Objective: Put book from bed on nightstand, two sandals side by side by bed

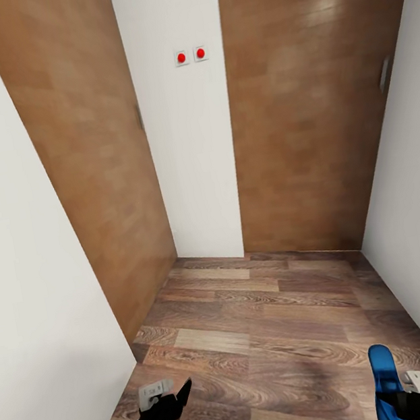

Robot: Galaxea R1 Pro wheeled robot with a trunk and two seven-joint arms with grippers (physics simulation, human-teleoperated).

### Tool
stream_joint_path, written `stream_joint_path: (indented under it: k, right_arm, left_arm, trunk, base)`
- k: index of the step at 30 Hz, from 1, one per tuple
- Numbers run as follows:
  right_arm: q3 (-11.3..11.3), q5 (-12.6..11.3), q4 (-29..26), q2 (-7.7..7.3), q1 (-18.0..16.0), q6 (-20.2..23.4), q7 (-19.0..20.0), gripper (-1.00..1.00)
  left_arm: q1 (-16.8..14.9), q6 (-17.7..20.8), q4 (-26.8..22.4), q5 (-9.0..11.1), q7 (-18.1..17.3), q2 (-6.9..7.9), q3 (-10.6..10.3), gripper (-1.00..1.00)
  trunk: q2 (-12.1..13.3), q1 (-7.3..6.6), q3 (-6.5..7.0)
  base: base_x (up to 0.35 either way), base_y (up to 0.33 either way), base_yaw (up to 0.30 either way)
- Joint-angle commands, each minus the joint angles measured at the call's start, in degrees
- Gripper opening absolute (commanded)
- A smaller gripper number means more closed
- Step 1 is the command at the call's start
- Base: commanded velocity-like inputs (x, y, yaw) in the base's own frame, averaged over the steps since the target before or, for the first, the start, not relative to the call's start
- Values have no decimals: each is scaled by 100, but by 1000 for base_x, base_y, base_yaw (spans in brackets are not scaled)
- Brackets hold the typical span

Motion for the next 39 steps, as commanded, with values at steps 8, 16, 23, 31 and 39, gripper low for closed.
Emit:
stream_joint_path:
  k: [8, 16, 23, 31, 39]
  right_arm:
    - [48, -63, 3, -4, -3, 16, 31, -100]
    - [50, -63, 3, -4, -3, 16, 34, -100]
    - [50, -63, 2, -4, -3, 16, 35, -100]
    - [52, -63, 3, -4, -3, 16, 33, -100]
    - [53, -63, 34, -4, -3, 16, 30, -100]
  left_arm:
    - [-3, 59, -5, 60, -32, -7, 20, 100]
    - [-2, 59, -5, 60, -32, -7, 18, 100]
    - [-3, 59, -5, 60, -32, -7, 13, 100]
    - [-2, 52, 72, 56, -33, -7, 18, 100]
    - [-2, 50, 91, 51, -32, -7, 20, 100]
  trunk:
    - [9, -22, 172]
    - [19, -42, 349]
    - [300, -196, 475]
    - [621, -372, 619]
    - [942, -547, 762]
  base:
    - [0, 0, 0]
    - [0, 0, 0]
    - [0, 0, 0]
    - [0, 0, 0]
    - [0, 0, -59]
